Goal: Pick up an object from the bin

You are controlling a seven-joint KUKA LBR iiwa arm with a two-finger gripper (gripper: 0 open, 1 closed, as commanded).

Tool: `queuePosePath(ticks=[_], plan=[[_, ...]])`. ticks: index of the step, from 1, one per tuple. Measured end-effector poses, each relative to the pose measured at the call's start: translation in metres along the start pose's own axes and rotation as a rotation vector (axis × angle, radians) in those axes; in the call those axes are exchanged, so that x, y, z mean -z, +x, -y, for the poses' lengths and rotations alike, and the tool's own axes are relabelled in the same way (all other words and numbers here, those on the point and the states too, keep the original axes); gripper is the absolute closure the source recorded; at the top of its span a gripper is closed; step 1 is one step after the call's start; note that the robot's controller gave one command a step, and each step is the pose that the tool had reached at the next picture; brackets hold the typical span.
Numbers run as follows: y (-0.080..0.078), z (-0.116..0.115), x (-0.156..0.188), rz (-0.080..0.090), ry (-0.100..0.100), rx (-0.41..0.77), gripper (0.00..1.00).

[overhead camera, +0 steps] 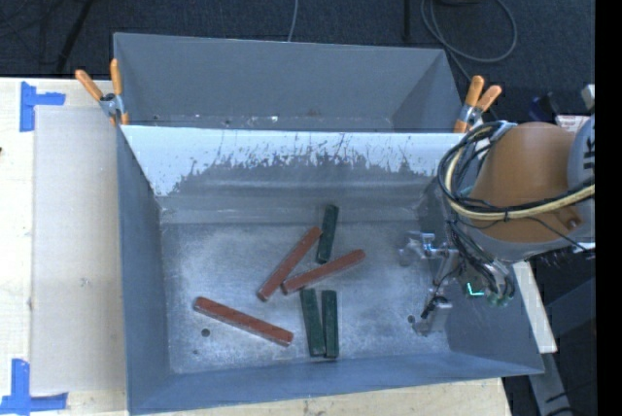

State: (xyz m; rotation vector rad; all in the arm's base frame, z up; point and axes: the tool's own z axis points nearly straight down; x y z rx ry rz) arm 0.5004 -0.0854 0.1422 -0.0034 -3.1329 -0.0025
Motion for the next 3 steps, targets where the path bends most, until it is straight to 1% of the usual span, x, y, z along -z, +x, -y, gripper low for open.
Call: queuePosePath(ticks=[1,2,3], plan=[[-0.002,-0.001,0.004,0.007,0.001,0.004,1.0],[0.005,0.025,0.051,0.012,0.004,0.236,1.0],[0.005,0.024,0.049,0.009,0.002,0.238,0.0]])
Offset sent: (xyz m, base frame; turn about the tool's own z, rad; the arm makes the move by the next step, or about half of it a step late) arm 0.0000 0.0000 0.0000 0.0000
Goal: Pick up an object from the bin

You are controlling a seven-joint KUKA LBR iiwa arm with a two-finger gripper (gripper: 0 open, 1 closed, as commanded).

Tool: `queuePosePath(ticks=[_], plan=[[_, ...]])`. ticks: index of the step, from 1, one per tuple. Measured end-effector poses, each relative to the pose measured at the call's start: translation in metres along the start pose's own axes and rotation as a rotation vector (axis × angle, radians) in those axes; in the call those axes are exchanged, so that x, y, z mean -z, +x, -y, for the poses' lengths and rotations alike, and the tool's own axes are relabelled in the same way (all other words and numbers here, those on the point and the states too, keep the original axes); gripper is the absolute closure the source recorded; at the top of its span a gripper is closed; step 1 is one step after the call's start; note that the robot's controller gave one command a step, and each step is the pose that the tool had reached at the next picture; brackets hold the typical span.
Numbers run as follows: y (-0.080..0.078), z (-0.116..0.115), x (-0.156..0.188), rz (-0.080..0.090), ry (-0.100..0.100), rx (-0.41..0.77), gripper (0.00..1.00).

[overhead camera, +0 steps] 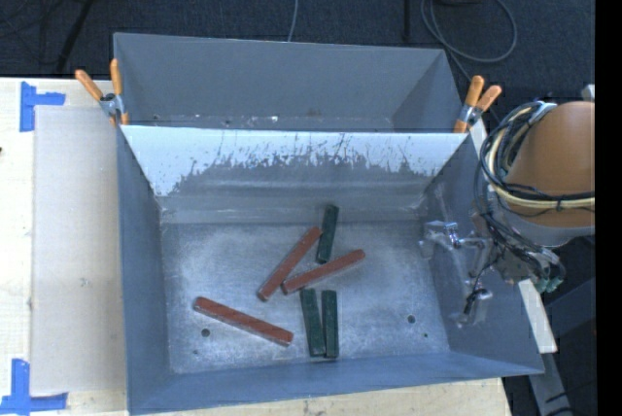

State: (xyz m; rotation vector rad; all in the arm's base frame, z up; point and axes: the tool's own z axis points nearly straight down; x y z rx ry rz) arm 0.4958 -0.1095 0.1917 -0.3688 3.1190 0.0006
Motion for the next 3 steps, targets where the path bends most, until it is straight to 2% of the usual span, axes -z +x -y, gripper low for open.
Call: queuePosePath(ticks=[1,2,3], plan=[[0.005,-0.016,0.054,0.003,0.001,0.158,0.0],[-0.049,-0.059,-0.125,-0.003,-0.004,0.387,0.0],[-0.165,-0.137,-0.065,0.01,0.0,0.56,0.0]])
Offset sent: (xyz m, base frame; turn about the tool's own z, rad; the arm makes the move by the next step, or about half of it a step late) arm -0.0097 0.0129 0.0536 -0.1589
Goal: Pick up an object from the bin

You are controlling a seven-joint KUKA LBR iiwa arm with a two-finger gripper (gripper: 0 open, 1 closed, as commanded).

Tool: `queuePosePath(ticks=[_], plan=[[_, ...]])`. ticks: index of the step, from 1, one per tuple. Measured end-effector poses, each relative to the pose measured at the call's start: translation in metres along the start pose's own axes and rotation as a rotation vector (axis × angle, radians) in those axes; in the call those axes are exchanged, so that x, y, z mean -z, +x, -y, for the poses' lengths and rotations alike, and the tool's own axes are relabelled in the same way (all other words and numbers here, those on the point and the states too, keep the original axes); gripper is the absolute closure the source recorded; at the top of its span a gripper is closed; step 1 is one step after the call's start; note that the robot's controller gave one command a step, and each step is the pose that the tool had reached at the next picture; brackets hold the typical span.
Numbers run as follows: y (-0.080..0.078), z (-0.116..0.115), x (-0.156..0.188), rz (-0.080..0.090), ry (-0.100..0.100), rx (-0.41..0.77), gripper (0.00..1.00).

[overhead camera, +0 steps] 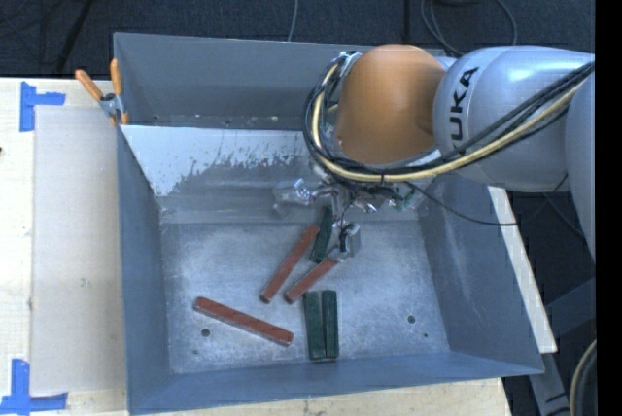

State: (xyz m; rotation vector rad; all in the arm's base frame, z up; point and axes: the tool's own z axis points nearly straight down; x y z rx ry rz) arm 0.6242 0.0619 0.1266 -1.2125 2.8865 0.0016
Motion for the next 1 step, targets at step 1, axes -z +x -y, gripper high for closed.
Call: queuePosePath(ticks=[1], plan=[[0.0012,-0.0072,-0.0568,-0.013,-0.007,0.289,0.0]])
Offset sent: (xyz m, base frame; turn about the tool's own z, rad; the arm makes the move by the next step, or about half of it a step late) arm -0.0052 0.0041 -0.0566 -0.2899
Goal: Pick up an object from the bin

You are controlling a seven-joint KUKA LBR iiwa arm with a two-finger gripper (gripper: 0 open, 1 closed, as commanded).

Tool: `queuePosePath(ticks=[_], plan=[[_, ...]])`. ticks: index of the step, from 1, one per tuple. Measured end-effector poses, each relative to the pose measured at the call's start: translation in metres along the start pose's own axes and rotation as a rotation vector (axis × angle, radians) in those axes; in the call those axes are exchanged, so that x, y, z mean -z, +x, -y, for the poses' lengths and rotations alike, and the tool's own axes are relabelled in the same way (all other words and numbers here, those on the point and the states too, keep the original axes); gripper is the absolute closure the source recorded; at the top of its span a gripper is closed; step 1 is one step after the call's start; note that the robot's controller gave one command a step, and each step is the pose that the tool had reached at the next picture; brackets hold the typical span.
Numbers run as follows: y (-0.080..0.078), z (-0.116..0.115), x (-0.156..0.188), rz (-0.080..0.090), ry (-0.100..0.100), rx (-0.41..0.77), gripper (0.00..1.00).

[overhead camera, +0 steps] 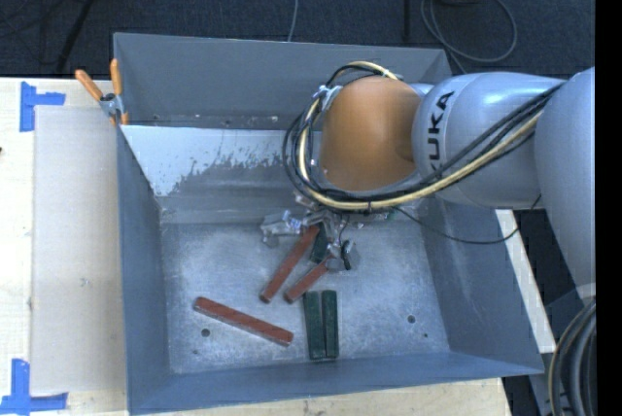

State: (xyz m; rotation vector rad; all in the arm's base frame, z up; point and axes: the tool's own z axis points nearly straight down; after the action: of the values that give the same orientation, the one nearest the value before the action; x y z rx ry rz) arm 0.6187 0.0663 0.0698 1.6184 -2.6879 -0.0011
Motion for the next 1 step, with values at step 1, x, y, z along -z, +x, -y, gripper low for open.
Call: queuePosePath(ticks=[1], plan=[[-0.0003,0.0023,0.0047,0.002,0.002,-0.006,1.0]])
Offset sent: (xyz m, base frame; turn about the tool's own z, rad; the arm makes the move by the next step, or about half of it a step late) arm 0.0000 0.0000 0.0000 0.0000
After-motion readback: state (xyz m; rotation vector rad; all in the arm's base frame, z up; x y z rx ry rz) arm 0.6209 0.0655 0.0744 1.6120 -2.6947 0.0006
